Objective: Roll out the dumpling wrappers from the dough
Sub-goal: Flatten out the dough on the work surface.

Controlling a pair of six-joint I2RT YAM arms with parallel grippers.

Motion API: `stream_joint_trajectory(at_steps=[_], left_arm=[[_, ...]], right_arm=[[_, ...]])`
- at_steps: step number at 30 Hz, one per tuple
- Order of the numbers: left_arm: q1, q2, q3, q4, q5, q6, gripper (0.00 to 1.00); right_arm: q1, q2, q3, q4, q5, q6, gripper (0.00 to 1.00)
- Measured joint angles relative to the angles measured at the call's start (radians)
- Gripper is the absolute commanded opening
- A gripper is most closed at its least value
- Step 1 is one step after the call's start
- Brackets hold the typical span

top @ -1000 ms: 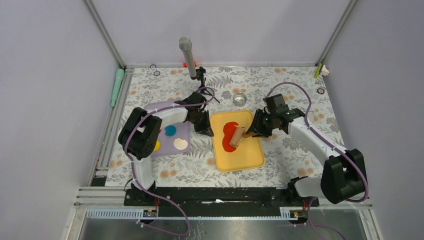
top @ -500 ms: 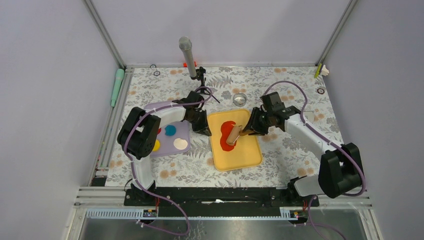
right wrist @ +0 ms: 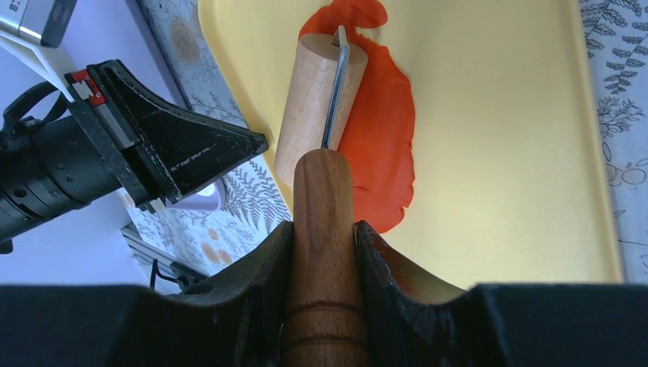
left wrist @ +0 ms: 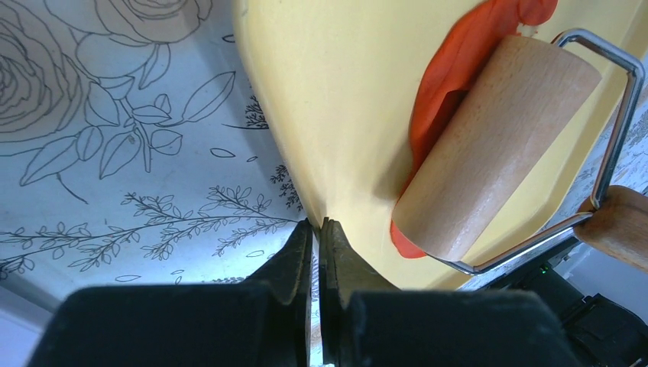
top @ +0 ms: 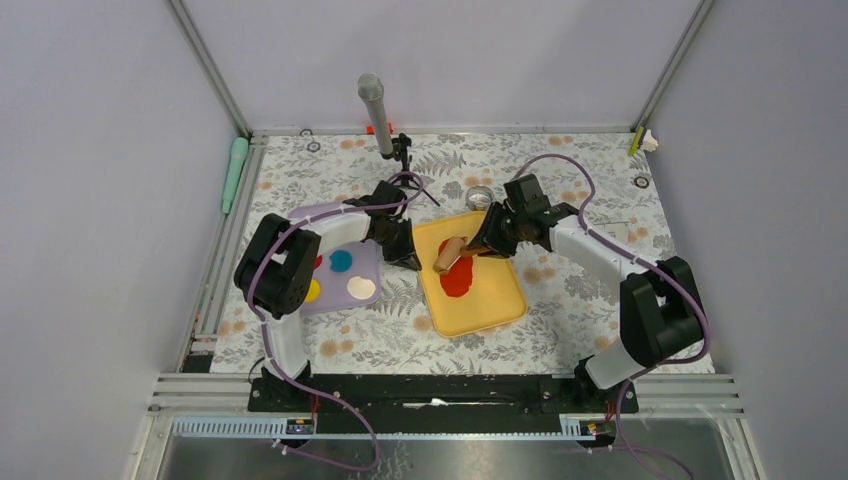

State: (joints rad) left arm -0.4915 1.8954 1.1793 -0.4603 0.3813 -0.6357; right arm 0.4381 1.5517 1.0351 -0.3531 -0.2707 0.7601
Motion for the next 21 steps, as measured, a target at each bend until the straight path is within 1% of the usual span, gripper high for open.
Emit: stream_joint_trajectory(at_steps=[13,17,21], left_arm=[[0.008,0.000,0.004,-0.004,-0.011,0.000,0.00],[0.008,0.000,0.004,-0.003,-0.011,0.000,0.00],[0.003,0.000,0.004,-0.005,-0.001,0.013,0.00]], right_arm=[[0.032,0.032,0.010,0.072,0.026,0.035,0.00],[0.039,0.018,0.006,0.073,0.044,0.037,0.00],[0.045,-0.021,0.004,0.029,0.076,0.034,0.00]])
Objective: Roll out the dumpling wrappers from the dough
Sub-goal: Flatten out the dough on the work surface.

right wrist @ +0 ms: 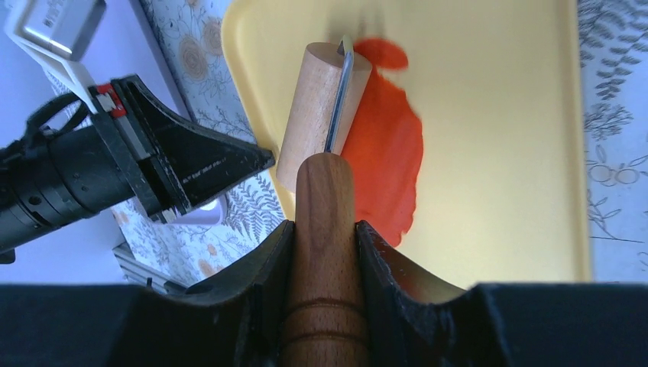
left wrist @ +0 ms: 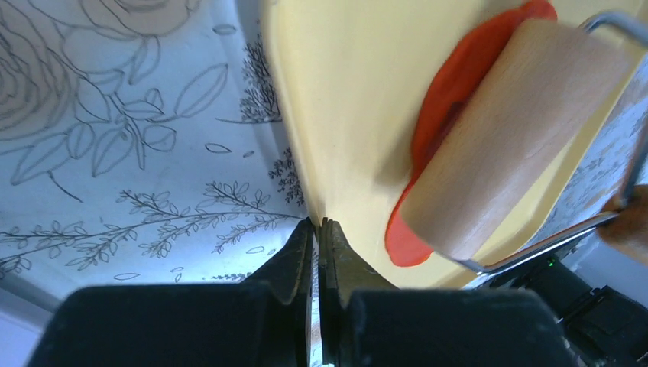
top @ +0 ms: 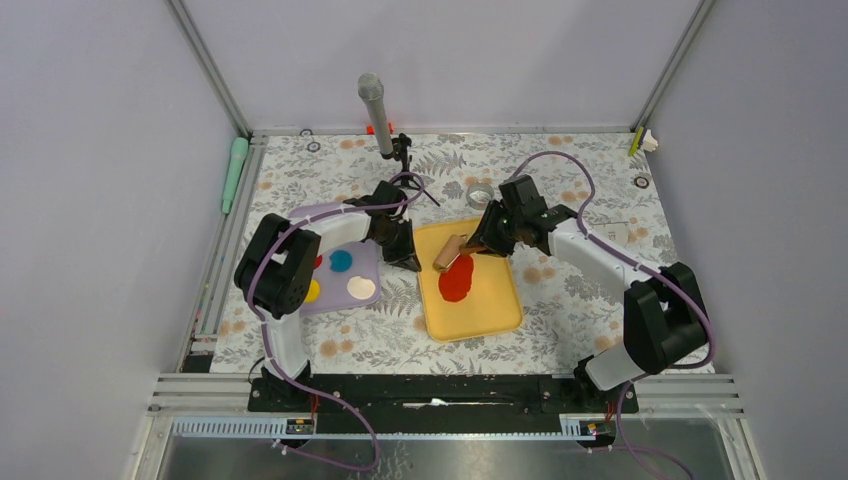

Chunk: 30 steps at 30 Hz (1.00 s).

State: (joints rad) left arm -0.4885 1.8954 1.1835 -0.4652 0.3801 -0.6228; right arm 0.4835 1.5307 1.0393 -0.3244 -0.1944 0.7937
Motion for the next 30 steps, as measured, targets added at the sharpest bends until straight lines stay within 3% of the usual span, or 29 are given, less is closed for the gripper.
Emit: stream_joint_trajectory(at_steps=[14,30], left_arm=[[-0.013,0.005,0.013,-0.068,0.029,0.069,0.00],[-0.013,0.005,0.013,-0.069,0.023,0.047,0.00]], right_arm=[[0.000,0.026,0.067,-0.019,0.042,-0.013,0.00],[0.009,-0.040,-0.052,0.033,0.059,0.006,0.00]])
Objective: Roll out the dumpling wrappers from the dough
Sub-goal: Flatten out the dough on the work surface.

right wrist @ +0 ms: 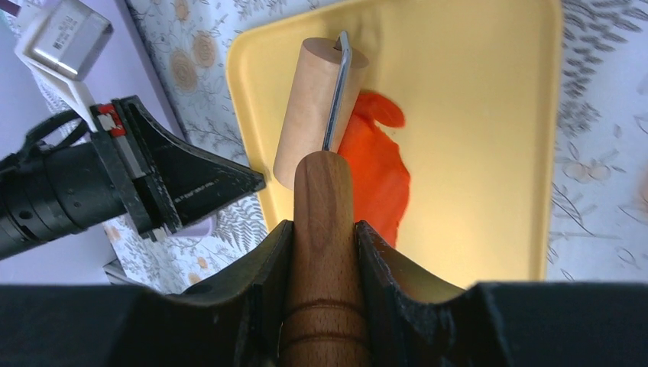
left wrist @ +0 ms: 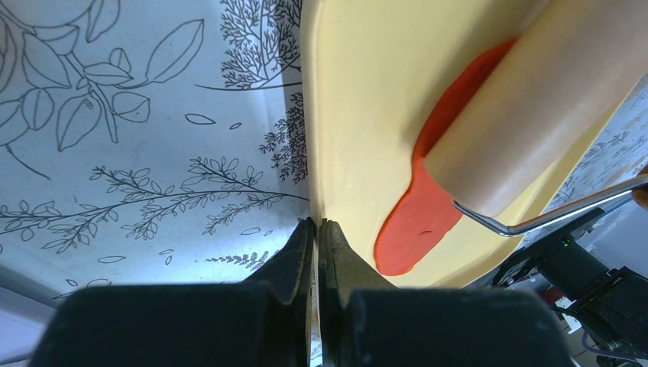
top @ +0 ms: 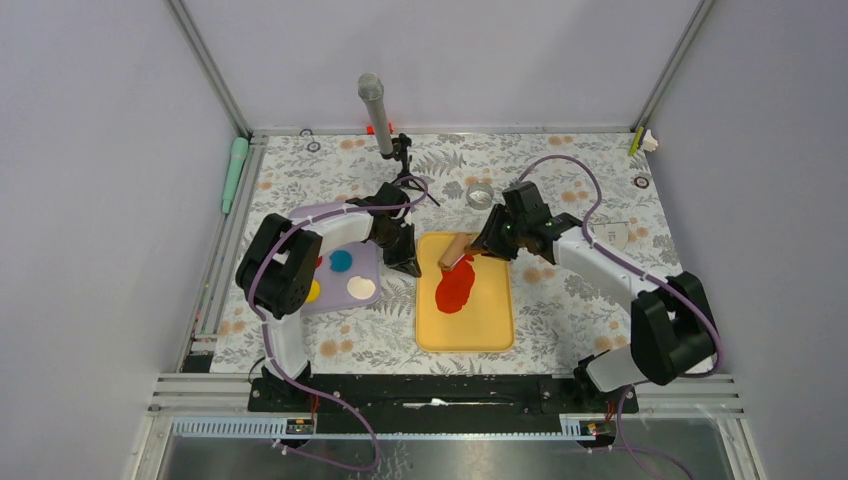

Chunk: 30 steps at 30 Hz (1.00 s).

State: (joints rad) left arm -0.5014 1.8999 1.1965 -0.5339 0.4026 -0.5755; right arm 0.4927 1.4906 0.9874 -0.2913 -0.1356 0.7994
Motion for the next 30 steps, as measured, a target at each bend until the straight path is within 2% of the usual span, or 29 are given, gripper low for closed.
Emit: stream_joint_trajectory(at_steps=[6,15,30], left_arm=[[0.001,0.000,0.000,0.000,-0.004,-0.013,0.00],[0.001,0.000,0.000,-0.001,-0.005,-0.021,0.00],[0.008,0.000,0.000,-0.006,-0.003,-0.019,0.00]], right_arm=[[0.000,-0.090,-0.056,-0.067,0.046,-0.019,0.00],[0.000,-0.120,-0.071,-0.096,0.049,-0.025,0.00],[0.028,0.024,0.057,-0.088,0.025,-0.041,0.00]])
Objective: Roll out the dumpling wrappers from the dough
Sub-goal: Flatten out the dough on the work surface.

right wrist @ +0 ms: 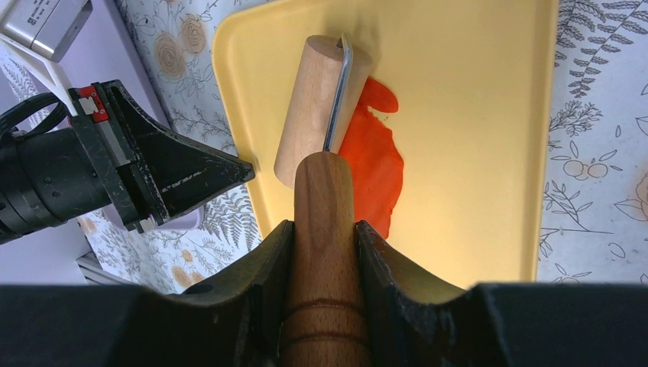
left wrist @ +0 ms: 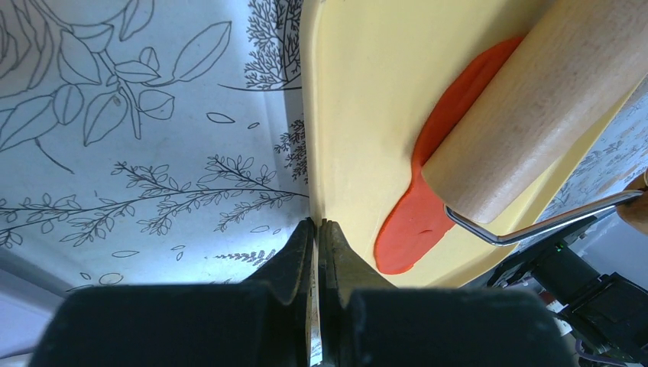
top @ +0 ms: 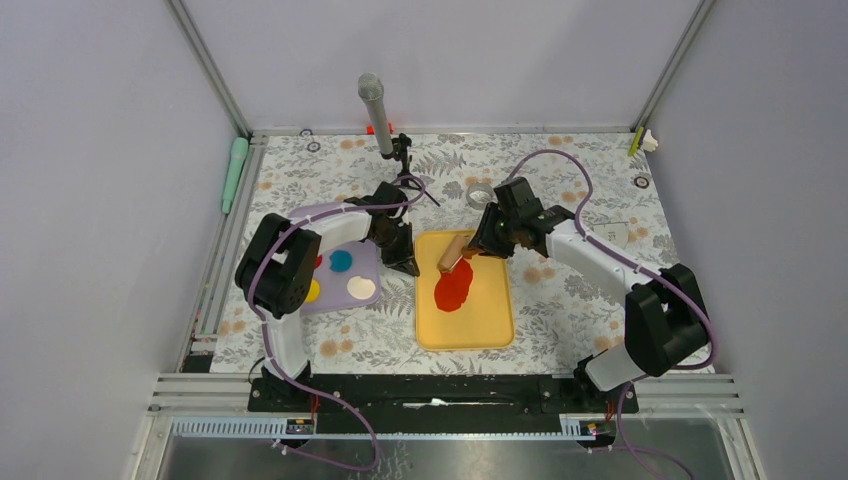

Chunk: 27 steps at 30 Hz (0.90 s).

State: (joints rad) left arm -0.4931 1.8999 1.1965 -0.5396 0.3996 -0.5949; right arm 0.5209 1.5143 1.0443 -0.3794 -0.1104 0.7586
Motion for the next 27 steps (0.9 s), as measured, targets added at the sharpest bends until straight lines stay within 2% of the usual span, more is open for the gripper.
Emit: stream_joint_trajectory(at_steps=[13,27], left_arm=[[0.000,0.000,0.000,0.000,0.000,0.000,0.00],[0.000,0.000,0.000,0.000,-0.001,0.000,0.00]], right_arm=[[0.018,0.005,0.008,0.009,-0.006,-0.005,0.00],[0.048,0.005,0.096,-0.121,-0.034,-0.017,0.00]])
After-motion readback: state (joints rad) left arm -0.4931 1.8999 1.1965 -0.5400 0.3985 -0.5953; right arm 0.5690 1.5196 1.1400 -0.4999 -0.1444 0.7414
